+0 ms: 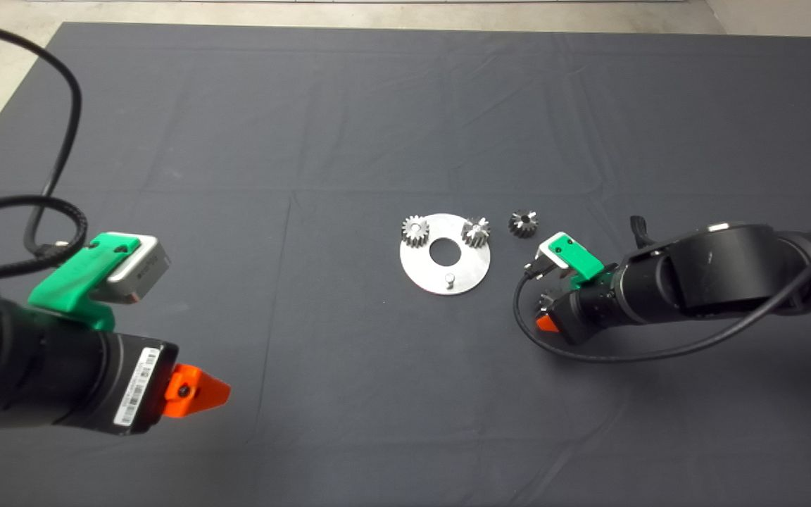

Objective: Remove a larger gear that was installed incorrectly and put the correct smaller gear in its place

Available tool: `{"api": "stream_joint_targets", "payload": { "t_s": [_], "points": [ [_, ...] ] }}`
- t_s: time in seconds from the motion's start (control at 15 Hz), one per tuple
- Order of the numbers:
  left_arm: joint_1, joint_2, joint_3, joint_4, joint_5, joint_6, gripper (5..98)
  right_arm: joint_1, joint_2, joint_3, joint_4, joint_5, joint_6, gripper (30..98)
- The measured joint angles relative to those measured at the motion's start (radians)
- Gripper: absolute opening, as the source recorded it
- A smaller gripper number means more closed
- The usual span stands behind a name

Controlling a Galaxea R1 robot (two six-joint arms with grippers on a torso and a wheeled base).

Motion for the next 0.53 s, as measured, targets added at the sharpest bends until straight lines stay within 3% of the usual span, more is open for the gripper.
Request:
{"api": "stream_joint_targets", "payload": {
  "t_s": [0.53],
  "points": [
    [0.0, 0.0, 0.0, 0.0, 0.001, 0.0, 98.1, 0.0, -0.009, 0.0, -0.019, 0.002, -0.007, 49.6]
  ]
}}
